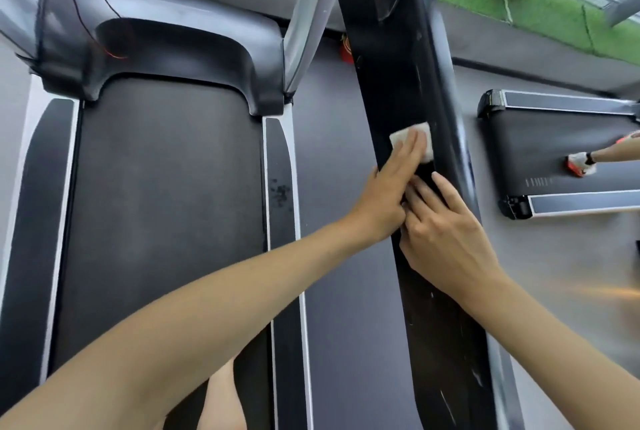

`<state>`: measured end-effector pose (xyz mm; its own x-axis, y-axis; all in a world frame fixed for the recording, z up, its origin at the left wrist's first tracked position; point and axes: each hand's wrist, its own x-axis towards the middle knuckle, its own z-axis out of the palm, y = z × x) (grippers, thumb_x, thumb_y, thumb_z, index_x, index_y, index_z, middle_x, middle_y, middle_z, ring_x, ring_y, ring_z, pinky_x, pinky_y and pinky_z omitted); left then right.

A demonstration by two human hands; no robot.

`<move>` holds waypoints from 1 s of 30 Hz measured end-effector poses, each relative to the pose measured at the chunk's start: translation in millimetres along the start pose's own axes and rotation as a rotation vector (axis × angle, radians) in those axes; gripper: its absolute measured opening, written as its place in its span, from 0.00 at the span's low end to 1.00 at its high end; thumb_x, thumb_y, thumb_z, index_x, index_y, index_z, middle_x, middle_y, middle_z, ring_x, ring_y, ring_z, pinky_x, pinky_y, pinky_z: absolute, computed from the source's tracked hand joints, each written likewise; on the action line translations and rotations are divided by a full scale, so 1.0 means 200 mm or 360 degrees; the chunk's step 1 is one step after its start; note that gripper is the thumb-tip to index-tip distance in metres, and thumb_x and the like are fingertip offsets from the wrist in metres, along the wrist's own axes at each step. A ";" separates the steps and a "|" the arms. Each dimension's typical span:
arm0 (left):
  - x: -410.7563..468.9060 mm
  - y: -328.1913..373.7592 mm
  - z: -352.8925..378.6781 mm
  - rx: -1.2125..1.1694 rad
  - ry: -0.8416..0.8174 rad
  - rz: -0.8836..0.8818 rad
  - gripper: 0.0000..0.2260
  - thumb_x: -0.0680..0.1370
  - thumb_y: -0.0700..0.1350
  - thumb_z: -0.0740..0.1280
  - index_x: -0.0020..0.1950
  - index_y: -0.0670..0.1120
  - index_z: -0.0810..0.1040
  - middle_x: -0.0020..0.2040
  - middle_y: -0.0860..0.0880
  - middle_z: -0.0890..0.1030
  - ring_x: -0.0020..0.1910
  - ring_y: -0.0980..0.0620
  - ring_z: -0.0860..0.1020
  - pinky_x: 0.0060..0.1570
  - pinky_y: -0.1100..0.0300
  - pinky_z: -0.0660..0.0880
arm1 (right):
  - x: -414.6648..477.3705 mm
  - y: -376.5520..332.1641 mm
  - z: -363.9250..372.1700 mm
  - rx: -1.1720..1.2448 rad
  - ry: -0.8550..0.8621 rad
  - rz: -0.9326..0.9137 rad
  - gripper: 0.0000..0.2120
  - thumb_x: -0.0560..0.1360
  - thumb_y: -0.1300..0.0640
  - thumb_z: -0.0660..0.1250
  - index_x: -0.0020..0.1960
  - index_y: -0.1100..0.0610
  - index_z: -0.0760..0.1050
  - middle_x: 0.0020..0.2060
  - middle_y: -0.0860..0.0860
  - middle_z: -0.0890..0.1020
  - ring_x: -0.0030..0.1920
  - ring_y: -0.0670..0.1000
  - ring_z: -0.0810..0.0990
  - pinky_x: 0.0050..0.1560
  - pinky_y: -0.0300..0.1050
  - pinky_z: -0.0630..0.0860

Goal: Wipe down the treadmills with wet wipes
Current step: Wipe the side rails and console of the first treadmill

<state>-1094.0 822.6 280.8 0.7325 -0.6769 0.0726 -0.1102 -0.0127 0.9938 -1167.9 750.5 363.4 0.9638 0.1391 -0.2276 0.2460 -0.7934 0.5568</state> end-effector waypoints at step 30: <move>0.05 -0.17 -0.10 -0.0274 -0.0086 -0.0271 0.43 0.72 0.22 0.53 0.79 0.51 0.38 0.79 0.52 0.37 0.75 0.58 0.41 0.73 0.67 0.46 | -0.01 0.02 -0.01 0.0123 -0.0075 -0.0130 0.13 0.72 0.58 0.63 0.42 0.63 0.84 0.52 0.61 0.83 0.65 0.61 0.75 0.74 0.60 0.54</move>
<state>-1070.4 830.8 249.2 0.6934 -0.7140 -0.0970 0.1313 -0.0073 0.9913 -1168.8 747.8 367.1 0.9345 0.1783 -0.3080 0.3128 -0.8242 0.4721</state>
